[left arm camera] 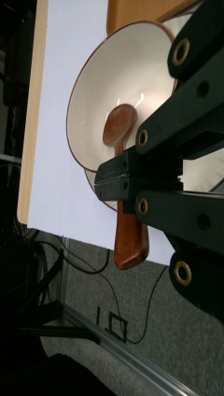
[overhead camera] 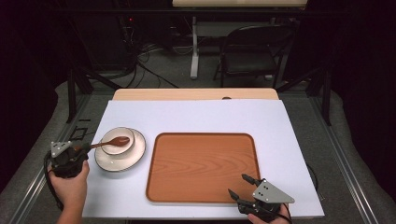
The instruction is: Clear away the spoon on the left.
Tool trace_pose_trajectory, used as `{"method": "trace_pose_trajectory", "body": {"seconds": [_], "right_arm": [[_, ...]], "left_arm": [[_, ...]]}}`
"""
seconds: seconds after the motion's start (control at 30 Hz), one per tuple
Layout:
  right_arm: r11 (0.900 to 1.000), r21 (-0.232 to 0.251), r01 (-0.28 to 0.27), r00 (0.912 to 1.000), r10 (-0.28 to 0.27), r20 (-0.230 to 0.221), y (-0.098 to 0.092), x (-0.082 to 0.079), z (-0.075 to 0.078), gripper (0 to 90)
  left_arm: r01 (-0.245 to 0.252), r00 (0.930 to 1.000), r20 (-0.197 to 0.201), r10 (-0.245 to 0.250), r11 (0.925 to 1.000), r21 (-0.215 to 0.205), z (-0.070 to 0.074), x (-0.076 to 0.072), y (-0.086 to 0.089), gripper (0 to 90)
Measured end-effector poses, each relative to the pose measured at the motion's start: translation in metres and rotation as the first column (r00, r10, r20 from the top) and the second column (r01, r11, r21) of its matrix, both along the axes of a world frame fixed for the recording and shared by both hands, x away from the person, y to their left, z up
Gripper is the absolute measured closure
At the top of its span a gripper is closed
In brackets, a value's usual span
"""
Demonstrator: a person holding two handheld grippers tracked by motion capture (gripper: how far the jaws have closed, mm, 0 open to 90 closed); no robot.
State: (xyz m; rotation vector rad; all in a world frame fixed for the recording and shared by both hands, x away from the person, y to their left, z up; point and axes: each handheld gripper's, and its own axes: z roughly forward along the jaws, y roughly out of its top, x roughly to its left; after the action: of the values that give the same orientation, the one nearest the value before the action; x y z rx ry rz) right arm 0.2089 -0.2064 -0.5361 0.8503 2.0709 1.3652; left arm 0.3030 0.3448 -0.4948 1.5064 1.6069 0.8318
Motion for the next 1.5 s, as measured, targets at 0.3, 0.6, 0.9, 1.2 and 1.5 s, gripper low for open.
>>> {"method": "trace_pose_trajectory", "body": {"seconds": [0.3,0.6,0.9,1.2,1.5], "right_arm": [[1.000,-0.003,0.000,1.0000,0.000,0.004,0.000,0.000,0.000,32.6],[1.000,-0.003,-0.001,1.0000,0.001,0.005,0.000,0.000,0.000,32.7],[1.000,-0.001,0.000,1.0000,0.000,0.003,0.000,0.000,0.000,32.6],[1.000,-0.004,-0.001,1.0000,0.001,0.009,-0.001,0.000,0.001,32.7],[1.000,-0.006,-0.003,0.9999,0.003,0.012,-0.001,-0.001,0.001,32.7]], "left_arm": [[-0.027,0.9996,-0.004,0.027,0.9996,-0.004,-0.003,0.010,0.007,90.0],[-0.044,0.9990,0.000,0.044,0.9989,-0.017,-0.002,0.018,0.014,90.0],[-0.051,0.9985,0.015,0.052,0.9967,-0.064,0.000,0.019,0.018,85.0],[-0.065,0.9959,0.055,0.073,0.9888,-0.134,0.011,0.011,0.020,64.5],[-0.055,0.9958,0.061,0.068,0.9792,-0.195,0.018,0.005,0.023,50.5]]}}
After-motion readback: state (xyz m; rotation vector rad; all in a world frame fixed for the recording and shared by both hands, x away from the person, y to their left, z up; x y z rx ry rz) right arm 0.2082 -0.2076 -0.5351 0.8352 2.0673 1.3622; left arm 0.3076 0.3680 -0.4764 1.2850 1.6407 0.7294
